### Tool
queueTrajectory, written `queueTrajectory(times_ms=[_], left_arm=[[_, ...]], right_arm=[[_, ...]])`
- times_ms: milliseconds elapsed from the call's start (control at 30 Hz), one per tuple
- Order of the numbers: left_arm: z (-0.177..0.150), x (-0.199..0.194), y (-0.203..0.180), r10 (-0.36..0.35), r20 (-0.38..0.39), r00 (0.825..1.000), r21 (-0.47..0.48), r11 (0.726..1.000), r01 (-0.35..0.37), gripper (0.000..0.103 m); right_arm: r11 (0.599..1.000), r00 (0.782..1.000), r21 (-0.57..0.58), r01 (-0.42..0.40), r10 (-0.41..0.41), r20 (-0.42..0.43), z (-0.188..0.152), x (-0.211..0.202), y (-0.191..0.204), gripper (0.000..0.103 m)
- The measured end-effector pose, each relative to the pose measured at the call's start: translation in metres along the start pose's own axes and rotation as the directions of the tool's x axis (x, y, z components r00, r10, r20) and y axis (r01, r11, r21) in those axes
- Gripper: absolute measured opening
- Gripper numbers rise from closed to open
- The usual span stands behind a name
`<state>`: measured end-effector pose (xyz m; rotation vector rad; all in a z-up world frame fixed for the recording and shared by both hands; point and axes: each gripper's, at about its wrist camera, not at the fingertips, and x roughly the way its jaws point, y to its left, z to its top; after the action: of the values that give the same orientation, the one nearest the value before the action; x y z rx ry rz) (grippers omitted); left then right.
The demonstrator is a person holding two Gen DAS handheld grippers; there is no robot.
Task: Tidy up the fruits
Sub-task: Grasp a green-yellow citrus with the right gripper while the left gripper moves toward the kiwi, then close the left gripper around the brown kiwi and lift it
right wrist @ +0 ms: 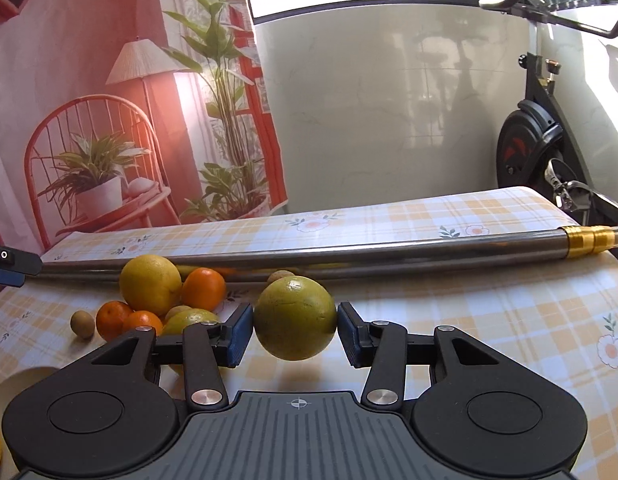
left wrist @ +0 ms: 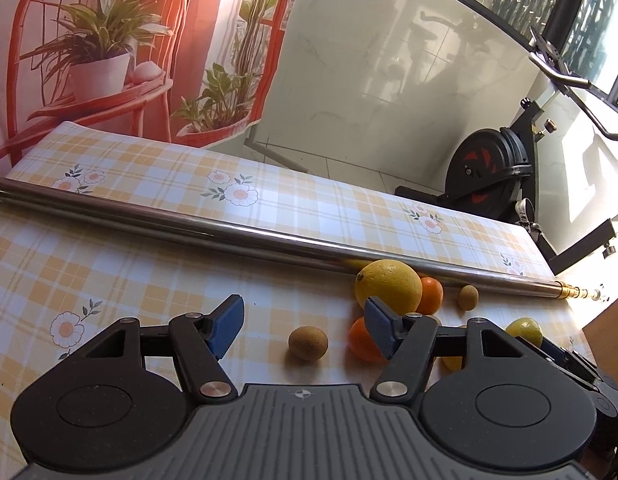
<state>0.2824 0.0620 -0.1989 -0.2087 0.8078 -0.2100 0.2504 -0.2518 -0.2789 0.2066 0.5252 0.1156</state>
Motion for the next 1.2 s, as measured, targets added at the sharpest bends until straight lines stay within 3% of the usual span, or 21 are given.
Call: queueTrajectory(times_ms=[133, 233, 567, 667, 767, 1200], left_arm=[[0.001, 0.017, 0.006, -0.028, -0.05, 0.998, -0.066, 0.998, 0.025, 0.063], [-0.002, 0.032, 0.011, -0.034, -0.088, 0.996, -0.119, 0.993, 0.023, 0.05], [-0.012, 0.06, 0.019, -0.061, -0.138, 0.989, -0.216, 0.976, 0.03, 0.048], [-0.014, 0.065, 0.017, -0.055, -0.139, 0.989, -0.213, 0.977, 0.024, 0.036], [-0.015, 0.065, 0.015, -0.043, -0.134, 0.99, -0.196, 0.98, 0.016, 0.03], [-0.023, 0.016, 0.001, -0.057, -0.038, 0.998, -0.026, 0.998, 0.056, 0.03]], right_arm=[[1.0, 1.0, 0.001, 0.005, -0.005, 0.03, -0.008, -0.015, -0.002, 0.043], [1.0, 1.0, 0.002, 0.001, -0.001, 0.024, -0.013, -0.017, -0.001, 0.043], [1.0, 0.999, 0.008, -0.002, 0.002, 0.037, -0.016, -0.019, -0.002, 0.043], [1.0, 0.999, 0.012, -0.006, 0.006, 0.036, -0.016, -0.019, -0.003, 0.043], [1.0, 0.999, 0.017, -0.009, 0.008, 0.036, -0.016, -0.019, -0.005, 0.043], [1.0, 0.999, 0.019, -0.011, 0.01, 0.035, -0.017, -0.02, -0.005, 0.043]])
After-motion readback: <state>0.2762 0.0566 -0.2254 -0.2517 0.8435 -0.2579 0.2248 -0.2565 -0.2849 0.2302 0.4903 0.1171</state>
